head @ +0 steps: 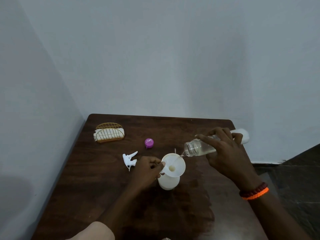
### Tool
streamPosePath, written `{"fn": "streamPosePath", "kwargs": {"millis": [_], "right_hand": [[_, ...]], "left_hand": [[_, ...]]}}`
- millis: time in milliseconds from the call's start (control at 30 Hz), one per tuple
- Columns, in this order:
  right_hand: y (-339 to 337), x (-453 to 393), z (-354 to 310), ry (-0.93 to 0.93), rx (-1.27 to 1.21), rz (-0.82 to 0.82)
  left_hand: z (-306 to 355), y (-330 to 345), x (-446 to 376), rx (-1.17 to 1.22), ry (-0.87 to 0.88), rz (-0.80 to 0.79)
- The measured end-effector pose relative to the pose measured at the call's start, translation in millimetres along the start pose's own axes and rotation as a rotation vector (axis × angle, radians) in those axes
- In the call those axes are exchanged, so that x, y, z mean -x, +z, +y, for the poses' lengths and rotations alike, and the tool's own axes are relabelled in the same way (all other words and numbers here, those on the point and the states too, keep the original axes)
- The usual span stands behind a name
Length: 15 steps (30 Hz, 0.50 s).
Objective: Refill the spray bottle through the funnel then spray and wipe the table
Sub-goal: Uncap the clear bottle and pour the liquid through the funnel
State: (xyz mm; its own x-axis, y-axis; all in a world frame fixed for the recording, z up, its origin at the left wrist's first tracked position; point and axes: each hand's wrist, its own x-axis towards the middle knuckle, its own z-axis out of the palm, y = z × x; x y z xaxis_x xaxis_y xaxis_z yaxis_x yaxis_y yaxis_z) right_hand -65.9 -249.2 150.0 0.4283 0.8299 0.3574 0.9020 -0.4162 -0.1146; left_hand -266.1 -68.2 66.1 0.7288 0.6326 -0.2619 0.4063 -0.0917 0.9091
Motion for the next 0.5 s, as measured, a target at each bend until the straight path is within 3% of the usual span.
{"fn": "streamPosePath", "kwargs": {"millis": [233,500], "right_hand": [[41.6,16.9,-16.4,0.097,-0.201,-0.127],[66.5,25.5,-28.5,0.247,-0.399,-0.078]], "left_hand": [[-1.5,0.7,-0.6,0.003,0.004,-0.007],[-3.2,-1.9,-0.6,-0.009,-0.009,-0.023]]}}
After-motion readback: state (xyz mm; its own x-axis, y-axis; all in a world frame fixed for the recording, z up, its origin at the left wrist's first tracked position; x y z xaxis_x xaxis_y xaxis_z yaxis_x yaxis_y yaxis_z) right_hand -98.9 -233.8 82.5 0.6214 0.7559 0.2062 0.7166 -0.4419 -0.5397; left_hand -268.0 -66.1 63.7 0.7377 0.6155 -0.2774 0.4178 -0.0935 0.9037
